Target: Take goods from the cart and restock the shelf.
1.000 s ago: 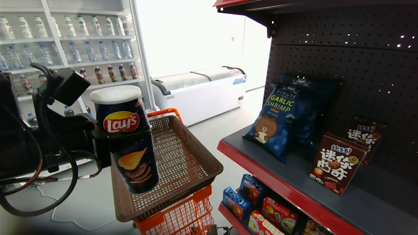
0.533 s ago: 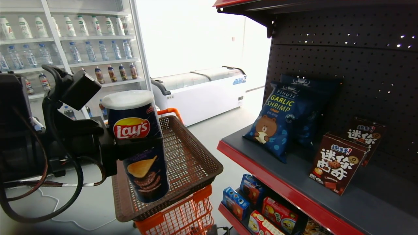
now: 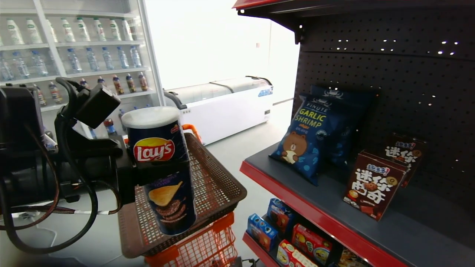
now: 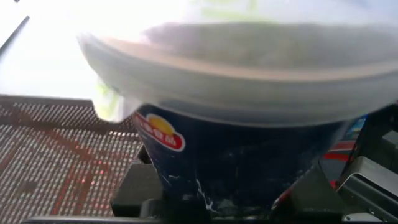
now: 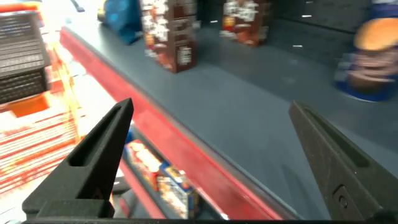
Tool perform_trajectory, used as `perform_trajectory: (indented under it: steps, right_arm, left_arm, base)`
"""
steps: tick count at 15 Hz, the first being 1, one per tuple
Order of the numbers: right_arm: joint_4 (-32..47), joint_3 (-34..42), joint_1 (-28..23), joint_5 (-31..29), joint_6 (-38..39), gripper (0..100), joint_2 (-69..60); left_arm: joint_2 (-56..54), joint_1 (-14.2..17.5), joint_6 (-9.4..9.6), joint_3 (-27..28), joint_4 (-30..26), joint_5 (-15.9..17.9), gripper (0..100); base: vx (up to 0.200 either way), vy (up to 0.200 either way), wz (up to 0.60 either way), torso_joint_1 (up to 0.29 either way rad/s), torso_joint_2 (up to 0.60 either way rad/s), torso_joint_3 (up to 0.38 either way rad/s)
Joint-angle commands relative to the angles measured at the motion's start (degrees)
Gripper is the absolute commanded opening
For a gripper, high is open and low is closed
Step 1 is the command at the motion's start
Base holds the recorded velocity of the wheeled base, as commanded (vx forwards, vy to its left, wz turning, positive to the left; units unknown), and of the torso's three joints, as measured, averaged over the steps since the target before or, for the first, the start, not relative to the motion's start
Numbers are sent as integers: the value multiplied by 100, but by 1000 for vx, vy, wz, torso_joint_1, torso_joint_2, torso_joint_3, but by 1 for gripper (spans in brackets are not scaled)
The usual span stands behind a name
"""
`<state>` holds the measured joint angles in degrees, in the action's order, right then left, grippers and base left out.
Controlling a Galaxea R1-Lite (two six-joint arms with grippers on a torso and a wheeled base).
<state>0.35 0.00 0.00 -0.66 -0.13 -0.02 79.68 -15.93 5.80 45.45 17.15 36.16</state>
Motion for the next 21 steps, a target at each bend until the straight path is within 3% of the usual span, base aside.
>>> perform_trajectory:
  steps: [1, 17, 21]
  right_arm:
    - [0, 0, 0, -4, -4, 100, 2]
    - [9, 0, 0, -4, -4, 100, 2]
    - [0, 0, 0, -4, 5, 100, 2]
  left_arm:
    - [92, -33, 0, -9, -10, 102, 0]
    - [65, -191, 26, -18, -37, 111, 0]
    - [65, -191, 26, -18, -37, 111, 0]
  base:
    - [0, 0, -600, 2, -2, 7]
    - [0, 0, -600, 1, 3, 3]
    - [0, 0, 0, 0, 0, 0]
